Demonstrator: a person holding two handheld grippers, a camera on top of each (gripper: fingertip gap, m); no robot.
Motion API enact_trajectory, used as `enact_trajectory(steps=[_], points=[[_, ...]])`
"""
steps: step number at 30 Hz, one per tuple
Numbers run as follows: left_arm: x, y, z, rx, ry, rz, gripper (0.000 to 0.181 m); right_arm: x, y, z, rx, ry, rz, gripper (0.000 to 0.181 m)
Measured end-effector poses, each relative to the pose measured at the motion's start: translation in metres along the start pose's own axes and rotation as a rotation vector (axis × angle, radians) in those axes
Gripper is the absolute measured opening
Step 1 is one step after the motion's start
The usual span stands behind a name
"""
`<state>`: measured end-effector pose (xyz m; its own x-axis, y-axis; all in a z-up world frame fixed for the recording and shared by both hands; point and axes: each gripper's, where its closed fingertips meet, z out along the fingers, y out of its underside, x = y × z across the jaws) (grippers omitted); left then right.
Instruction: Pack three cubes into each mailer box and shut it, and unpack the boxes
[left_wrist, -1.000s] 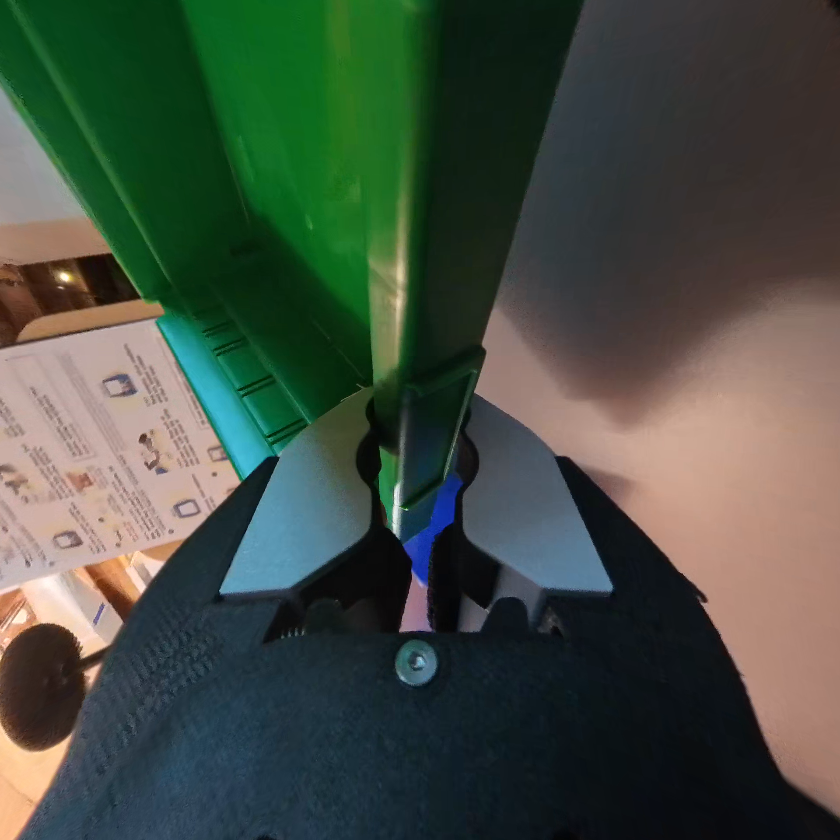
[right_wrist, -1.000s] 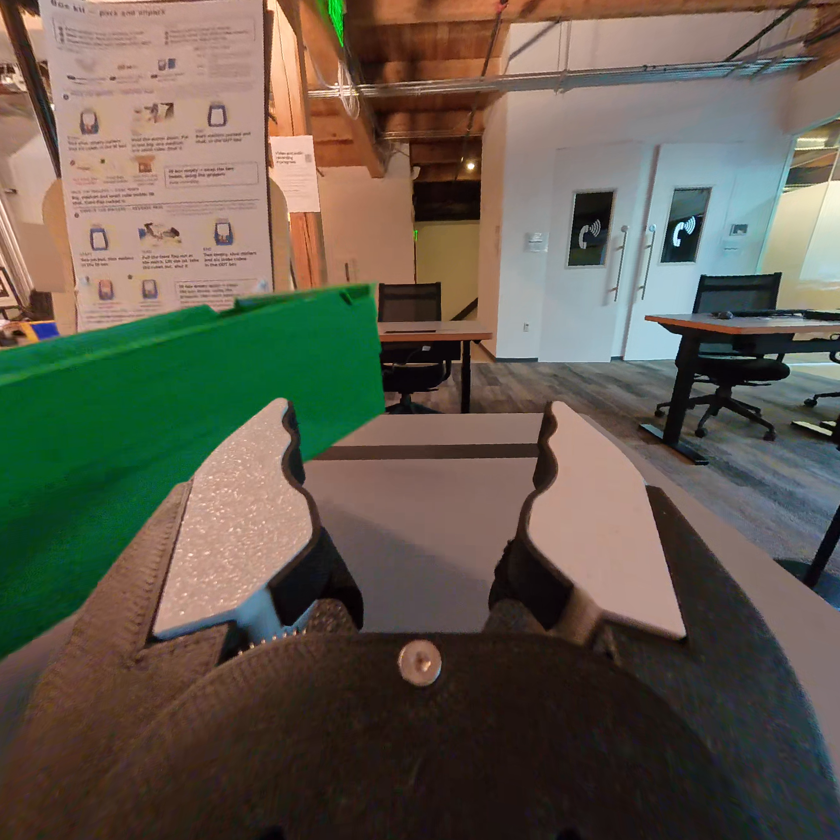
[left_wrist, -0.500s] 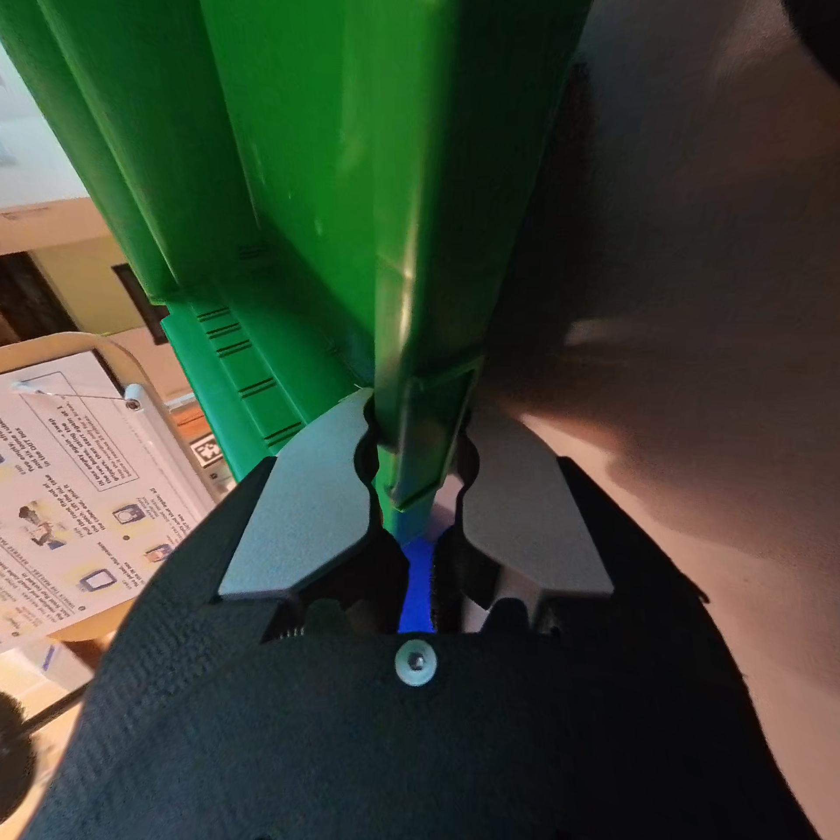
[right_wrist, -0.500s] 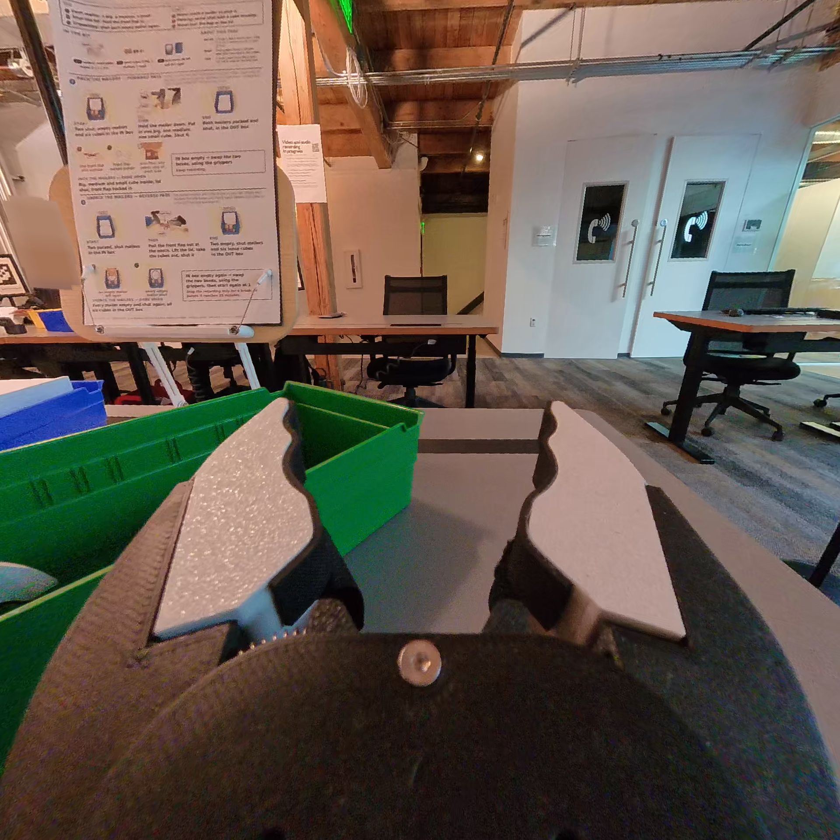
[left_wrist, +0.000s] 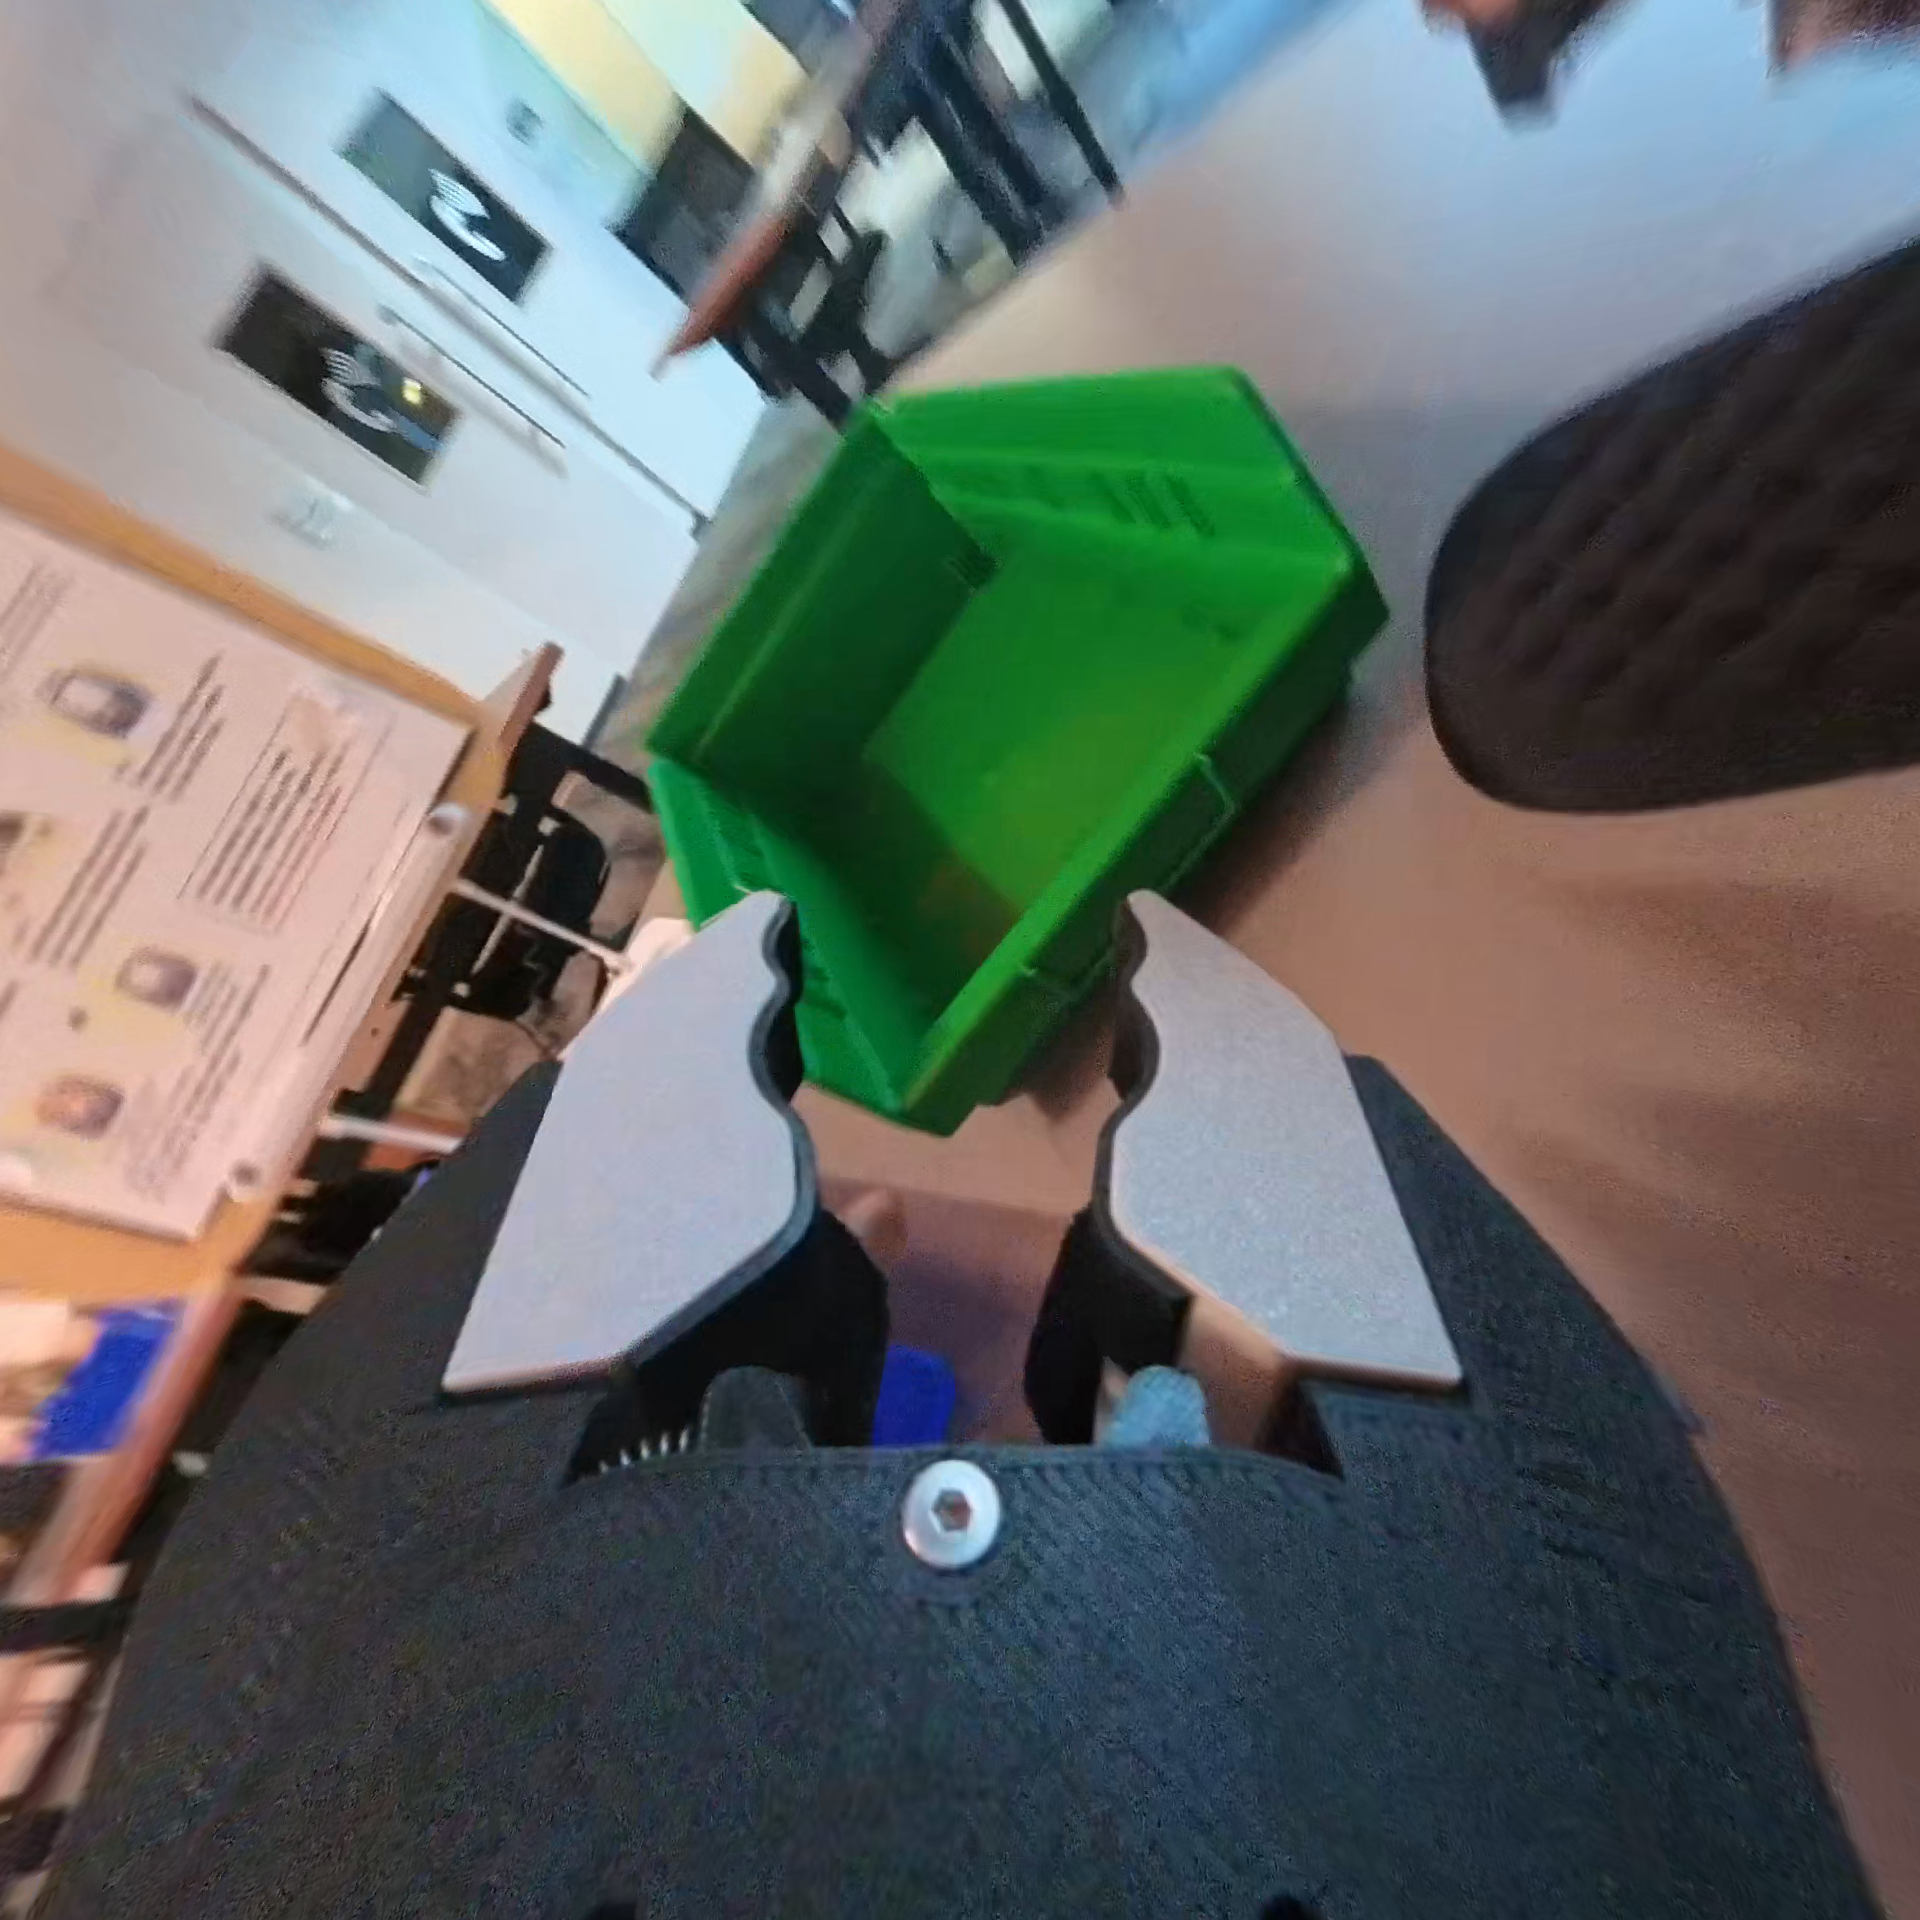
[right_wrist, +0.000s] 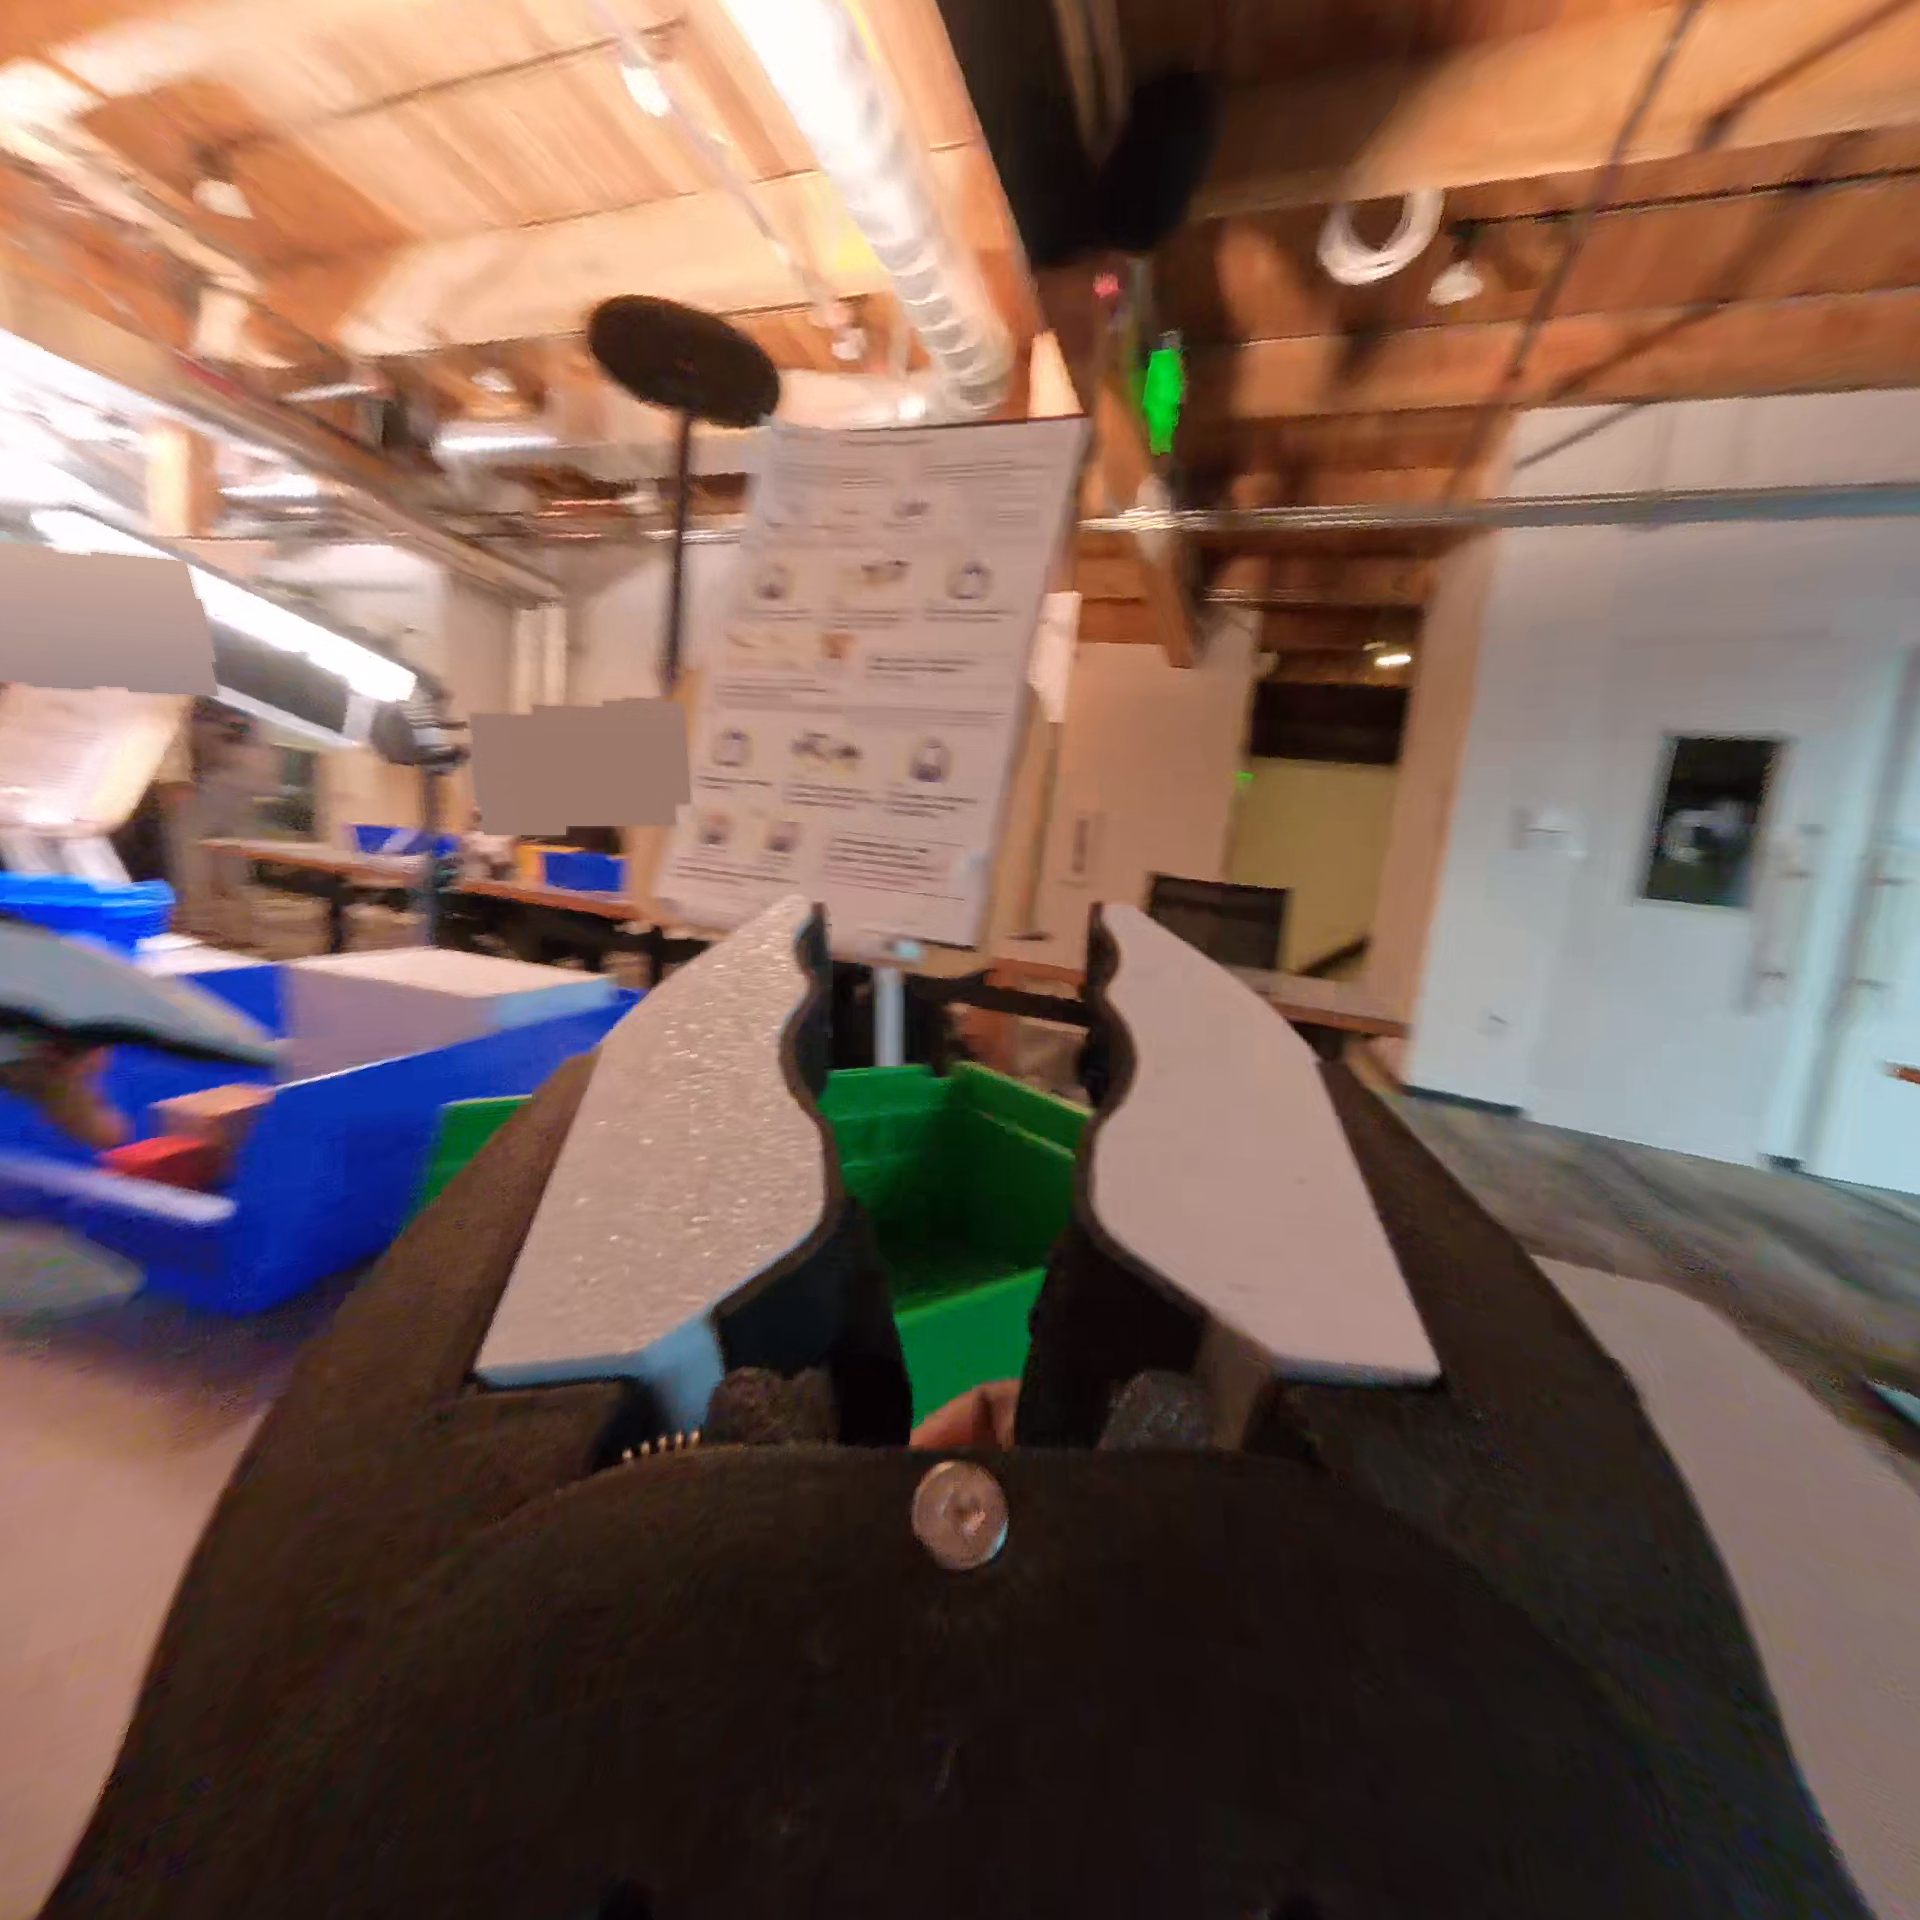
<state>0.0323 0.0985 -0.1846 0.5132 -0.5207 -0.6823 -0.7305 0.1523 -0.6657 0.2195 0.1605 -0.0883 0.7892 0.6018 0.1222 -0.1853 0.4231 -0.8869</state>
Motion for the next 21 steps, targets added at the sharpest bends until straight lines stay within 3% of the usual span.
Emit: enact_trajectory(steps=[1,5,9,12,15,21], points=[[-0.014,0.007,-0.016,0.051,-0.043,-0.092,0.054,-0.020,-0.001,0.002,-0.018,-0.071,0.016,0.041],[-0.042,0.067,-0.065,0.089,-0.083,-0.379,0.052,-0.117,0.022,0.015,-0.202,-0.370,-0.024,0.040],[-0.035,0.113,-0.085,0.017,-0.131,-0.440,0.051,-0.174,0.100,0.018,-0.611,-0.445,-0.190,0.051],[-0.035,0.142,-0.083,-0.134,-0.185,-0.332,0.049,-0.159,0.142,0.015,-0.810,-0.343,-0.382,0.056],[-0.031,0.164,-0.075,-0.259,-0.167,-0.242,0.048,-0.152,0.168,0.007,-0.914,-0.331,-0.391,0.056],[-0.037,0.199,-0.070,-0.413,-0.179,-0.132,0.043,-0.146,0.194,-0.002,-1.024,-0.329,-0.546,0.056]])
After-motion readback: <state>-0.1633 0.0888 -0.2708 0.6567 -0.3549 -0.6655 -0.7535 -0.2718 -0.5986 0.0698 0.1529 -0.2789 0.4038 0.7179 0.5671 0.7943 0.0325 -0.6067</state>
